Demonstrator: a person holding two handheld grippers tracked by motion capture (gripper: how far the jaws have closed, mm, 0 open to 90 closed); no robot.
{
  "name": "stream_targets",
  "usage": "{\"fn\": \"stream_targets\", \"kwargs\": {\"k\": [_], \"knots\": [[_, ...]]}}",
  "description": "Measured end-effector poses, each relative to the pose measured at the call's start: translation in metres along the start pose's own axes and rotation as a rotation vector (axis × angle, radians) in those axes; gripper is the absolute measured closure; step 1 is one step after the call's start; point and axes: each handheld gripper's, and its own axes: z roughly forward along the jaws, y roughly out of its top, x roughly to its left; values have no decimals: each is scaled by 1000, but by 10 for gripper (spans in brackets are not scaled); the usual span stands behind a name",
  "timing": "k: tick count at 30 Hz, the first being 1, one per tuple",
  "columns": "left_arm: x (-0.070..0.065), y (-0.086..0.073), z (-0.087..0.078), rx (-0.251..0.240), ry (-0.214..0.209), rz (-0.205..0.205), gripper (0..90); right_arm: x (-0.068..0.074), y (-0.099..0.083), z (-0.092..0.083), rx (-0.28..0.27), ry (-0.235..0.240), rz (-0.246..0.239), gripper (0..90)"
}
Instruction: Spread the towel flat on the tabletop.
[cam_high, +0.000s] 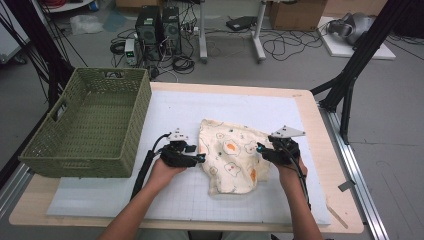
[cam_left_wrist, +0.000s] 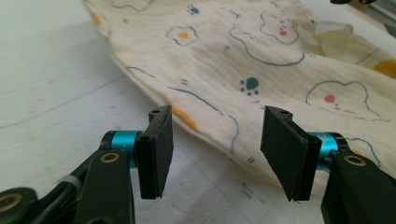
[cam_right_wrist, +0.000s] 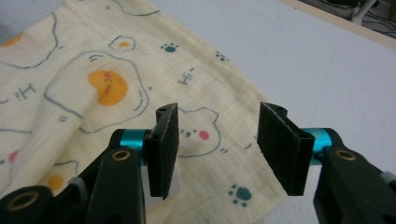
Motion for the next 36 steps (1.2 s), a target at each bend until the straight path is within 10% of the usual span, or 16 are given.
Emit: {"fn": "stream_targets", "kwargs": {"k": [5,9,11,22,36], "knots": [[-14,-1,16,67,52,100,453,9,-9,-2,-2,41,-4,462],[-16,-1,15,67,89,176,821,14,-12,5,0,98,38,468],[-16,-1,14,71,106,194,845,19,-11,9,-2,119,37,474],[23,-7,-28,39,202,74,850,43,-19,24,101,215,-39,700],[25,-22,-45,6,199,66,816,37,-50,-42,79,198,-124,850]]}}
